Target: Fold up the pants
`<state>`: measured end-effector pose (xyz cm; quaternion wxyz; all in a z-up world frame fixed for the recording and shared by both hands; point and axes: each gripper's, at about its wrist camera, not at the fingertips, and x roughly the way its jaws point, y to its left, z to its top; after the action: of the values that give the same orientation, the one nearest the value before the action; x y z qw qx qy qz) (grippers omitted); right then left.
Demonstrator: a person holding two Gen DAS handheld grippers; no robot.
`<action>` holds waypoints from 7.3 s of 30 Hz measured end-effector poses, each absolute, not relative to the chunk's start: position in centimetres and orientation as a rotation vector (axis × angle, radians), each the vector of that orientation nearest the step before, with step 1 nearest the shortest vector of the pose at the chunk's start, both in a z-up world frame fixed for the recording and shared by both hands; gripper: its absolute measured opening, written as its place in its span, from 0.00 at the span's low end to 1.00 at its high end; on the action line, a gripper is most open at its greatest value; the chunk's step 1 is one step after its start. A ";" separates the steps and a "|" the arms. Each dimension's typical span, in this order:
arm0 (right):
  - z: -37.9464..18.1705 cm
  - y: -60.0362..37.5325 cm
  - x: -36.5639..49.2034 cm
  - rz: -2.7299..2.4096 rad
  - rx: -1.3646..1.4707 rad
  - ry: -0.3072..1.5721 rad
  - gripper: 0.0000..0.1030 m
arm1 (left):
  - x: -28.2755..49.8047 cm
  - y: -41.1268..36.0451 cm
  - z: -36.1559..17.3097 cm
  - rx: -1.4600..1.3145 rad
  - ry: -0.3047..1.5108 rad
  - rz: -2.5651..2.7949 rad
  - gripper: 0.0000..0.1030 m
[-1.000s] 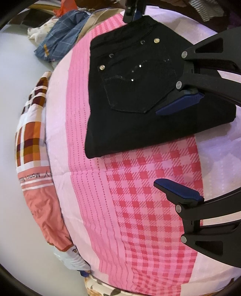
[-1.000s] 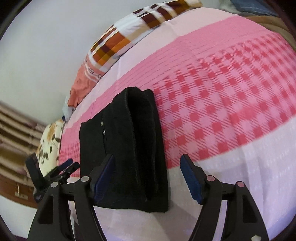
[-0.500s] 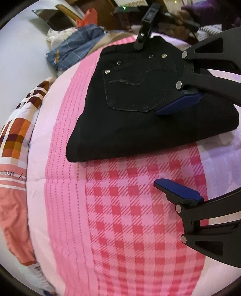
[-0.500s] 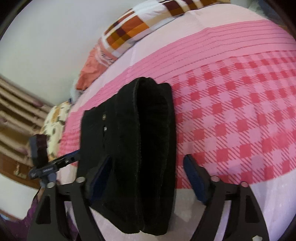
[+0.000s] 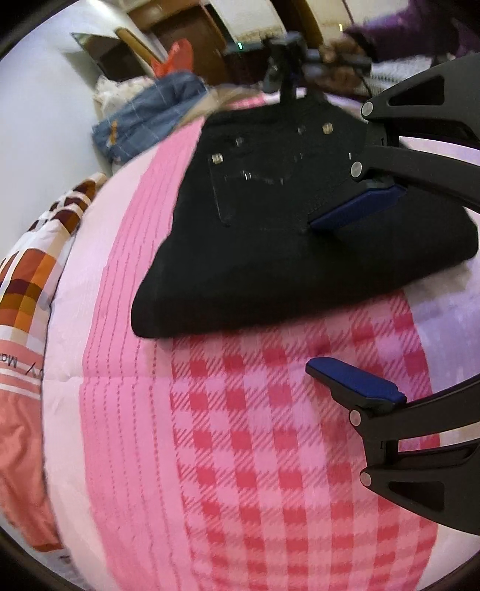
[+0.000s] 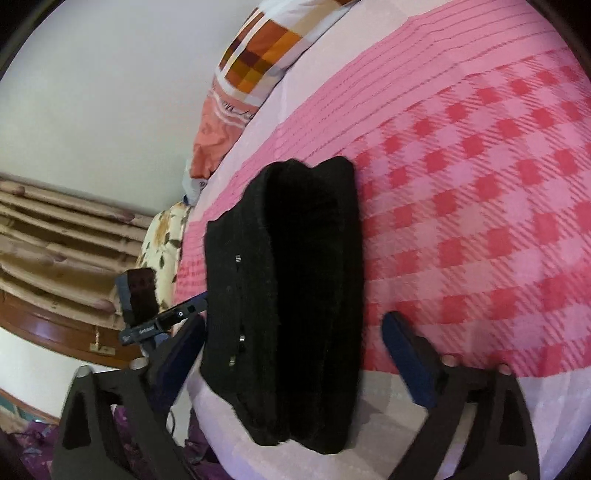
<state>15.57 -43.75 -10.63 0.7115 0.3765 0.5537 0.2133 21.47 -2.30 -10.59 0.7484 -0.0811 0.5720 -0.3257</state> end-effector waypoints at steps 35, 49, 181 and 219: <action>-10.2 -39.9 16.3 0.554 0.624 1.335 0.32 | 21.0 -6.3 -10.5 -0.136 1.236 -0.780 0.40; -11.5 -39.4 16.3 0.534 0.675 1.329 0.31 | 20.3 -8.2 -10.2 -0.039 1.196 -0.730 0.37; -15.0 -12.5 35.7 0.634 0.677 1.261 0.47 | 34.3 21.3 -10.4 -0.021 0.872 -0.065 0.77; 0.5 -10.0 22.2 0.301 0.123 0.882 0.95 | 20.3 17.9 1.5 0.023 0.531 0.034 0.85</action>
<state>22.24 -10.05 0.49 0.8916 0.0591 0.4248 0.1452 20.34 17.89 1.48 0.9648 0.0113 0.2624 0.0169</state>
